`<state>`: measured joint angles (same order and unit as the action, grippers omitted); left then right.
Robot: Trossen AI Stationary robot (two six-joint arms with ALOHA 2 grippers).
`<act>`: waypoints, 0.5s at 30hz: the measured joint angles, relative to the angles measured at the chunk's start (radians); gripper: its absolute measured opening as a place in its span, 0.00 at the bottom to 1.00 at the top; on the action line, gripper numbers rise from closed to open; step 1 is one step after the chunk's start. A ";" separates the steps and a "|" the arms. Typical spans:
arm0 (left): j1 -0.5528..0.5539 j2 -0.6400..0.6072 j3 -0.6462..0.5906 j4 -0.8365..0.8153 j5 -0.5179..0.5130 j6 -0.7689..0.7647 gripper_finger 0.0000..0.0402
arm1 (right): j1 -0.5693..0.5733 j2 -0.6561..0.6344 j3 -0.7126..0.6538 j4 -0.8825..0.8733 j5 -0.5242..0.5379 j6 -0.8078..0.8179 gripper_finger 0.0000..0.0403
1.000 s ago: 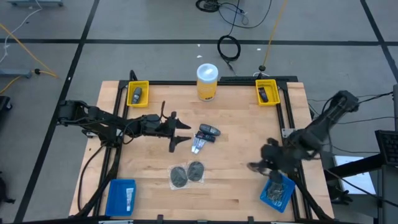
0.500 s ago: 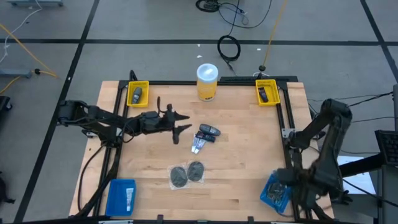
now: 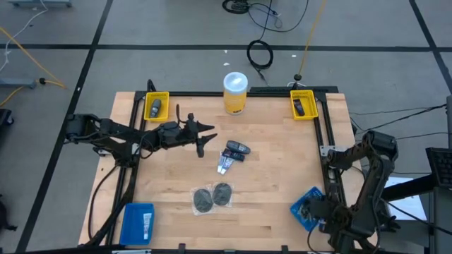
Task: Pick & Place Travel size toiletries
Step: Put the black hairbrush into the right blue bin
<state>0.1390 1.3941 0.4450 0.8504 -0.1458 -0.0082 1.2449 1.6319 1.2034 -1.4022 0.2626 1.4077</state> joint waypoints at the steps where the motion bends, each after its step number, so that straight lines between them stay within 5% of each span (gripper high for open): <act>1: 0.000 0.000 0.000 0.006 0.001 0.000 0.38 | 0.000 -0.001 0.000 0.005 0.000 0.015 0.09; 9: -0.007 0.000 0.000 0.015 0.016 0.003 0.38 | 0.000 -0.004 0.000 0.123 0.105 0.076 0.19; 15: -0.018 0.000 0.000 0.015 0.017 0.005 0.38 | -0.001 -0.004 0.000 0.221 0.100 0.072 0.41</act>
<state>0.1215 1.3941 0.4450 0.8654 -0.1290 -0.0029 1.2438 1.6276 1.2030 -1.1812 0.3629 1.4799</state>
